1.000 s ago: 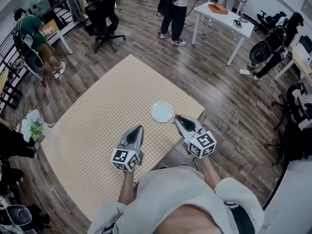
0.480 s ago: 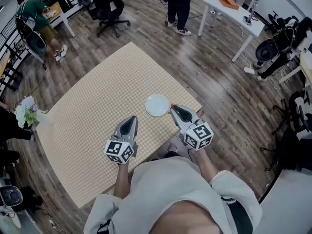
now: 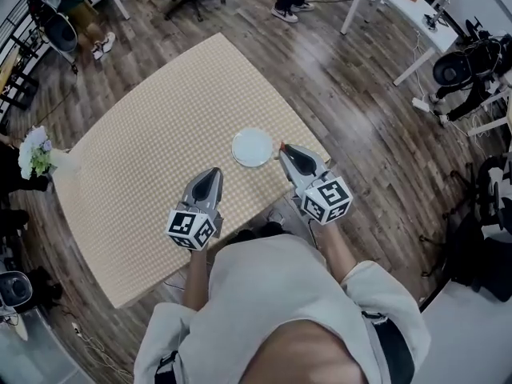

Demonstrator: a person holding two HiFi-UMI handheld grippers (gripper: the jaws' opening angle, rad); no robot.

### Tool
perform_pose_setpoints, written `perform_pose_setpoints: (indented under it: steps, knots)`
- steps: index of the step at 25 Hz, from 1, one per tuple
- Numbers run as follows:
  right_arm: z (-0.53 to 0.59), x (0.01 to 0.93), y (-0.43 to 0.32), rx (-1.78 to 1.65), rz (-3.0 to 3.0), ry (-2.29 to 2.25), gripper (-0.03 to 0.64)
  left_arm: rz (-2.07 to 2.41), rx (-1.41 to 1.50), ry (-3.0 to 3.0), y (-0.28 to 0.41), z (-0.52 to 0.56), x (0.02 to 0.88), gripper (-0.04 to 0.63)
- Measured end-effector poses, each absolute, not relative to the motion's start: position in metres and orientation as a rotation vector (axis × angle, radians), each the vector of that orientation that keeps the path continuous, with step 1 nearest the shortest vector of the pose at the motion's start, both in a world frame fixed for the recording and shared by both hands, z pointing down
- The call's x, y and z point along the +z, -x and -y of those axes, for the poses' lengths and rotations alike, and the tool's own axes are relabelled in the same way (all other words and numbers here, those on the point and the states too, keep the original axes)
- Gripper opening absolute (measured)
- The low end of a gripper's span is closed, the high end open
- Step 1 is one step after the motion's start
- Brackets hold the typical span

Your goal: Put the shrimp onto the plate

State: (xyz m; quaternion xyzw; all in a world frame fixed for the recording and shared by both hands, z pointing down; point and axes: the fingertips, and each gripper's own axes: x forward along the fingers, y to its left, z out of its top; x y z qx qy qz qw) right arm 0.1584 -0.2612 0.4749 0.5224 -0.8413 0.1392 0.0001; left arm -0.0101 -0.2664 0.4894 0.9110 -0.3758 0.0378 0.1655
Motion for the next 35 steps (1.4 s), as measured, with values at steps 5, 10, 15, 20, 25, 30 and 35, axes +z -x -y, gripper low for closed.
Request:
perform_pose_setpoints:
  steps: [5,10,15,20,25,30,35]
  knots:
    - [0.262,0.502,-0.151,0.535,2.605,-1.635,0.052,1.059,0.152,-2.562,0.016,0.269,0.507,0.011]
    - [0.255,0.538,-0.145,0.653,2.549,-1.619,0.052,1.091,0.211,-2.535,0.025,0.275,0.530,0.011]
    - [0.244,0.578,-0.145,0.760,2.489,-1.598,0.052,1.063,0.271,-2.470,0.026,0.269,0.564,0.011]
    - [0.236,0.614,-0.144,0.840,2.434,-1.564,0.052,1.010,0.326,-2.426,0.023,0.262,0.598,0.011]
    - [0.217,0.648,-0.138,0.934,2.378,-1.520,0.052,0.974,0.355,-2.377,0.017,0.249,0.626,0.011]
    - [0.215,0.673,-0.138,0.961,2.360,-1.474,0.052,0.981,0.357,-2.355,0.014,0.243,0.637,0.011]
    - [0.240,0.683,-0.132,0.926,2.381,-1.438,0.052,1.015,0.362,-2.342,0.026,0.242,0.636,0.011]
